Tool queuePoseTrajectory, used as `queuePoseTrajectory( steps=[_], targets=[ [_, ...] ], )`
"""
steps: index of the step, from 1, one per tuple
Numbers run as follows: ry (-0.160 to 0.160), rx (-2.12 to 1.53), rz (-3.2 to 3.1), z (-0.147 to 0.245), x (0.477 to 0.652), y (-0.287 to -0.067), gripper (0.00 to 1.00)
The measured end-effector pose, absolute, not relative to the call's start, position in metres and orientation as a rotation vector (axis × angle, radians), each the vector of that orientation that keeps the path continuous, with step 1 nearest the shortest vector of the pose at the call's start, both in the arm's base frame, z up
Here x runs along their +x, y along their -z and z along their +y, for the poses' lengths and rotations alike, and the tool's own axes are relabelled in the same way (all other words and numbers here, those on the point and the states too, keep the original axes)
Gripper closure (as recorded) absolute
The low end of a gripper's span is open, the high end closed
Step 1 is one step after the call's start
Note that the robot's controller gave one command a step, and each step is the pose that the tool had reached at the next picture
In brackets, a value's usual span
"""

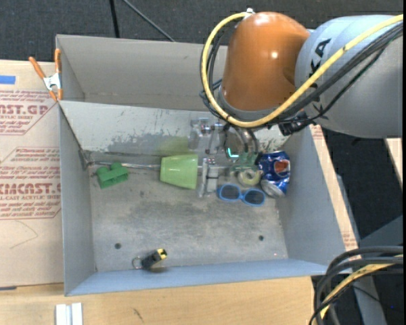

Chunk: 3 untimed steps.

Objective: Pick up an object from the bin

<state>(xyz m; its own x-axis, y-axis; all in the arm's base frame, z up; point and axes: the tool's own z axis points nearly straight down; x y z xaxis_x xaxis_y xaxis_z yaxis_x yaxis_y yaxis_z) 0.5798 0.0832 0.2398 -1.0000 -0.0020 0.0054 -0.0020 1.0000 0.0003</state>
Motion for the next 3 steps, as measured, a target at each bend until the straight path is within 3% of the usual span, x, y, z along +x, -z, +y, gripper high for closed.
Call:
queuePoseTrajectory(
  steps=[1, 2, 3],
  targets=[
    [0.001, 0.441, -3.114, 0.100, 0.569, -0.254, 0.00],
    [0.001, 0.593, -3.081, 0.056, 0.530, -0.206, 0.00],
    [0.003, 0.162, -3.135, 0.077, 0.544, -0.117, 0.00]
  ],
)
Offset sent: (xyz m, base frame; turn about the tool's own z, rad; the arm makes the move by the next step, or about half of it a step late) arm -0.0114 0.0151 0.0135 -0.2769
